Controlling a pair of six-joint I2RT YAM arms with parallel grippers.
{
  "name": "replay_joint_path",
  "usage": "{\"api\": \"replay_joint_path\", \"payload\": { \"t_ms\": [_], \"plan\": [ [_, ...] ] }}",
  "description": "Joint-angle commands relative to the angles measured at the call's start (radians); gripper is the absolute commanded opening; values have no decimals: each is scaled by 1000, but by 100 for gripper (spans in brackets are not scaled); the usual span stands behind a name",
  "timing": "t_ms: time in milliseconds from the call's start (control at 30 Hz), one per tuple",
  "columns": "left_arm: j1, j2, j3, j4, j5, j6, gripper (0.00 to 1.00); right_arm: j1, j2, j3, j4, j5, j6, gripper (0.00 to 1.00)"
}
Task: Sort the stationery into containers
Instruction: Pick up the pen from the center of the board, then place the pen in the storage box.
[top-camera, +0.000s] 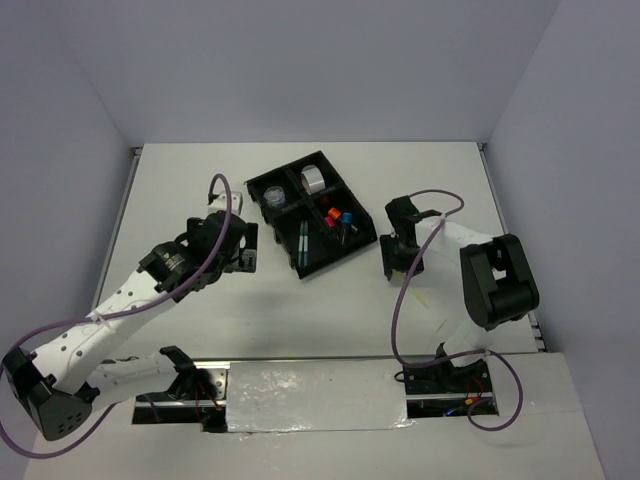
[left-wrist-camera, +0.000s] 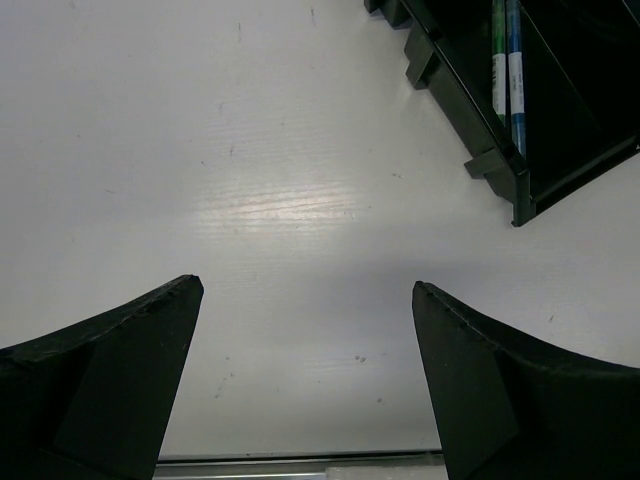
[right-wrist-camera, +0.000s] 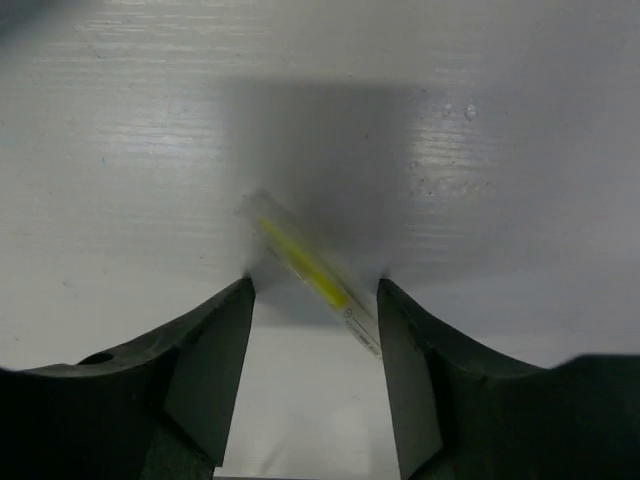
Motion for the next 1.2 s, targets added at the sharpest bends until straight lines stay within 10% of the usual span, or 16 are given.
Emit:
{"api": "replay_joint_path", "payload": {
  "t_ms": [0, 100, 233, 633, 1167],
  "plan": [
    [7, -53, -13, 38, 6, 36, 99, 15, 40, -15, 24, 19, 45, 56],
    [10, -58, -22, 49, 15, 45, 99, 36, 16, -51, 45, 42, 76, 42],
    [19, -45, -19, 50, 24, 52, 99, 68, -21, -98, 56, 36, 119, 0],
    [26, -73, -19, 21, -114, -13, 99, 231, -498, -174, 381, -213, 322, 0],
    [28, -231, -63, 17, -204, -50, 99, 418, 39, 346, 421, 97, 503, 0]
  ]
}}
